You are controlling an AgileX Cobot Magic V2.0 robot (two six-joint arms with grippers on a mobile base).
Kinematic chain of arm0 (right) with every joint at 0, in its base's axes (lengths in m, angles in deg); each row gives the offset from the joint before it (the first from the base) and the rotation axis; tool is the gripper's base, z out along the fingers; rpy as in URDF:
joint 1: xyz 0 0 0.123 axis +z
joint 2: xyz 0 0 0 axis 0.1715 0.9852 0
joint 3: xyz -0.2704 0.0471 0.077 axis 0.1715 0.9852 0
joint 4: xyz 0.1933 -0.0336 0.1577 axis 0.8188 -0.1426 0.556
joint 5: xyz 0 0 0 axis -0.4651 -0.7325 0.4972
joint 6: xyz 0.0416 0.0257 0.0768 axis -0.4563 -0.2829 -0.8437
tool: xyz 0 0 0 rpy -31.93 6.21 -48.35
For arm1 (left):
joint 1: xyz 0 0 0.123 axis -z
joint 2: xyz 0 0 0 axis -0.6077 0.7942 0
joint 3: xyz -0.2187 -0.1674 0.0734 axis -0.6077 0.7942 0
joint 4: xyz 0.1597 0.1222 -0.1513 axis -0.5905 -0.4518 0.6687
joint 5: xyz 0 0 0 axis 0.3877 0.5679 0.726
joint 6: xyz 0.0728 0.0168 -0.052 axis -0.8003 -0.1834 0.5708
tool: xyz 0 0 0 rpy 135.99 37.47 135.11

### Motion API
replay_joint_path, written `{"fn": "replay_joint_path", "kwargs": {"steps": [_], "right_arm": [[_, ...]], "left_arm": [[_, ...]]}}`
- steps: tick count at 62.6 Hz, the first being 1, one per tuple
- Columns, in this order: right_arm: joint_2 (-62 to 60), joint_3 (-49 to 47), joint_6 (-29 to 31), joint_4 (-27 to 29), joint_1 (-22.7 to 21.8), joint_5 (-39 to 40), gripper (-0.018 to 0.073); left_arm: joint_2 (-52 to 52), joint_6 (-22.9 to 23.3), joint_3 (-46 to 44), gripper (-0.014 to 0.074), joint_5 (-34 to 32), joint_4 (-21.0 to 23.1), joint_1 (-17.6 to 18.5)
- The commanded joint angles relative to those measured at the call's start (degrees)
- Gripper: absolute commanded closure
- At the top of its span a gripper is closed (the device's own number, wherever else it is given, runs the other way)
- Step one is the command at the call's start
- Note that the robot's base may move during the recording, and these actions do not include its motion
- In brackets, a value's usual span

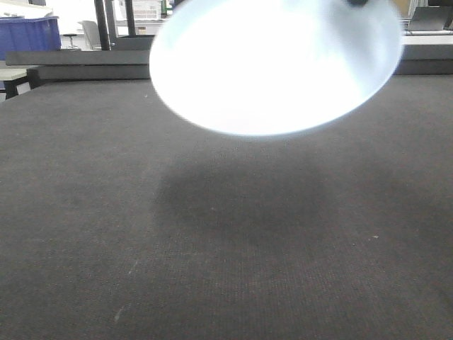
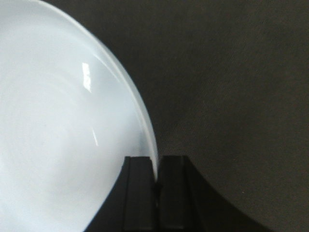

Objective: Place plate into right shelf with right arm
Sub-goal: 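Lift the white plate upward with the right gripper, then drive the base to the steel shelf holding the plate in the right gripper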

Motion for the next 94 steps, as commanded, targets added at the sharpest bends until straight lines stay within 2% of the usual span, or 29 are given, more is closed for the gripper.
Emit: {"fn": "replay_joint_path", "kwargs": {"steps": [1, 19, 27, 37, 50, 58, 94], "right_arm": [[-7.8, 1.7, -0.3, -0.4, 0.0, 5.6, 0.0489], [-30.7, 19.5, -0.3, -0.4, 0.0, 20.0, 0.0489], [-41.1, 27.8, -0.3, -0.3, 0.0, 23.8, 0.0489], [-53.9, 36.6, -0.3, 1.5, 0.0, 27.4, 0.0489], [-66.2, 45.1, -0.3, 4.5, 0.0, 36.0, 0.0489], [-69.0, 47.3, -0.3, 4.6, 0.0, 38.8, 0.0489], [-69.0, 47.3, -0.3, 4.6, 0.0, 38.1, 0.0489]], "left_arm": [[-0.3, 0.2, 0.5, 0.0643, -4.9, 0.3, 0.3], [-0.3, 0.2, 0.5, 0.0643, -4.9, 0.3, 0.3], [-0.3, 0.2, 0.5, 0.0643, -4.9, 0.3, 0.3], [-0.3, 0.2, 0.5, 0.0643, -4.9, 0.3, 0.3], [-0.3, 0.2, 0.5, 0.0643, -4.9, 0.3, 0.3], [-0.3, 0.2, 0.5, 0.0643, -4.9, 0.3, 0.3], [-0.3, 0.2, 0.5, 0.0643, -4.9, 0.3, 0.3]]}}
